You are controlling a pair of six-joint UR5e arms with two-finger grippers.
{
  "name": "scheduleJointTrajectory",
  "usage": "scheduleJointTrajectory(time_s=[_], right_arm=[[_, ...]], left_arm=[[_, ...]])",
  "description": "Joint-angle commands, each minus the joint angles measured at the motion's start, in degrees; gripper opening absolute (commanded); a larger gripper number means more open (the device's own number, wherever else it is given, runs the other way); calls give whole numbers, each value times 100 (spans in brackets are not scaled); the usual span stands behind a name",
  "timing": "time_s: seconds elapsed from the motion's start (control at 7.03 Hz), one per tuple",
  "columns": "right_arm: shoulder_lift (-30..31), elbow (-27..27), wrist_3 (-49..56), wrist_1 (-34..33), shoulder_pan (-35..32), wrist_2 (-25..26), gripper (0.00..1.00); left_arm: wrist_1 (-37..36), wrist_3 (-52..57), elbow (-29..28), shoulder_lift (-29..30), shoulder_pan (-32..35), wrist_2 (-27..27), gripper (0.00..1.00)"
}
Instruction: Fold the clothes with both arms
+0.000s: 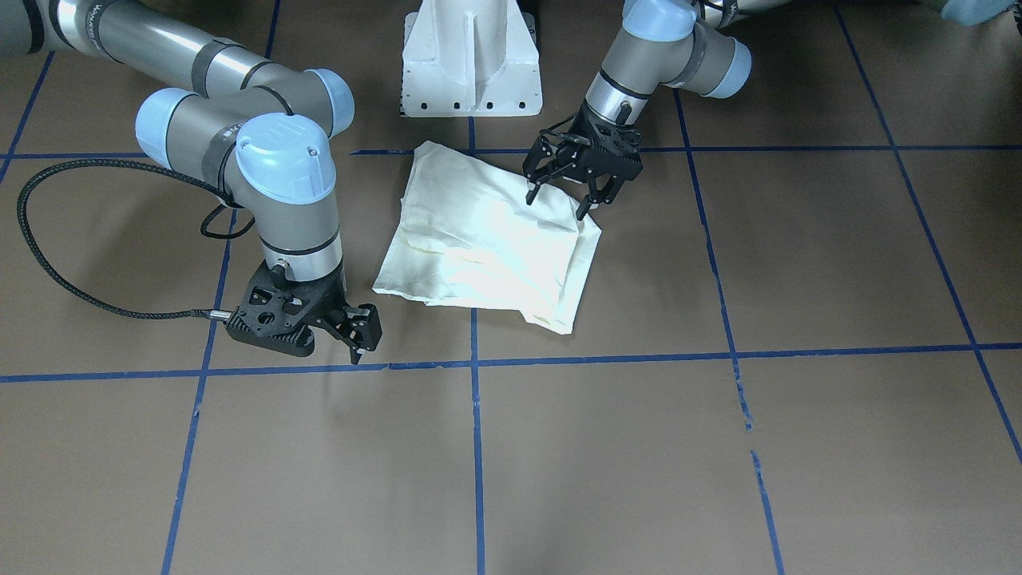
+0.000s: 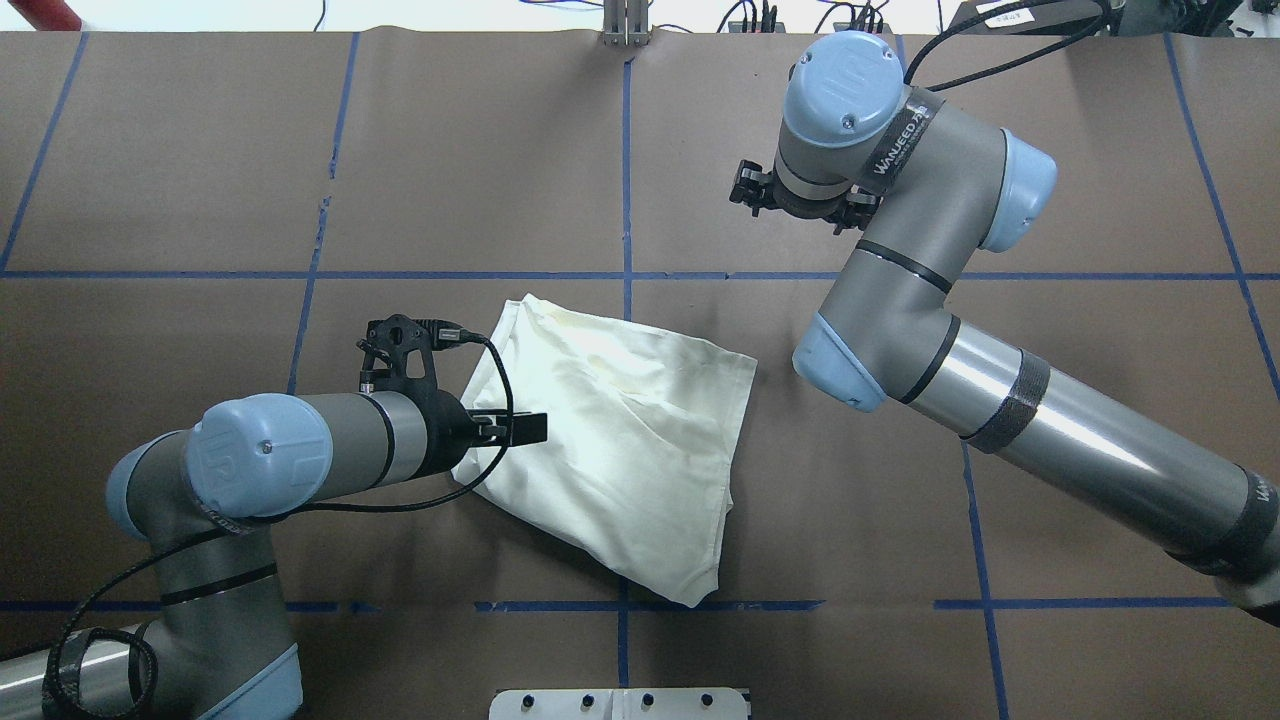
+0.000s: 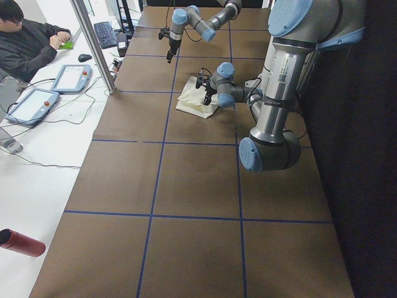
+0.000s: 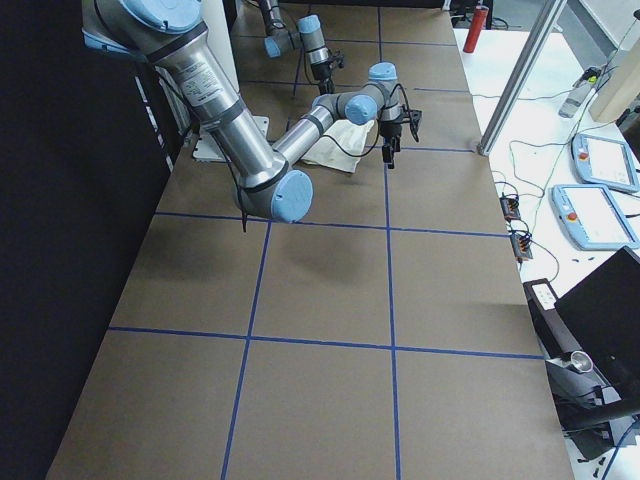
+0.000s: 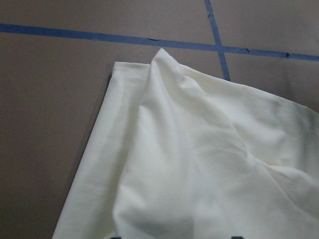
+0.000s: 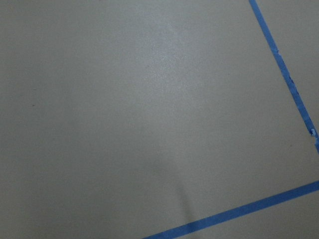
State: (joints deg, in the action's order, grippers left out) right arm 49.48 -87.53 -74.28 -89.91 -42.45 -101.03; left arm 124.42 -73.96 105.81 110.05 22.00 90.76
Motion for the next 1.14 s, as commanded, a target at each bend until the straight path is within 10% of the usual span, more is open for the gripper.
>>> scheduleJointTrajectory(time_s=[0.0,1.0], right_arm=[[0,-35,-7,0,9,4,100],[18,-45,-7,0,35,4,100]], left_arm=[[-23,-320,-286,401,-21,3,100],[91,-321,-763,157,-100,21,100]])
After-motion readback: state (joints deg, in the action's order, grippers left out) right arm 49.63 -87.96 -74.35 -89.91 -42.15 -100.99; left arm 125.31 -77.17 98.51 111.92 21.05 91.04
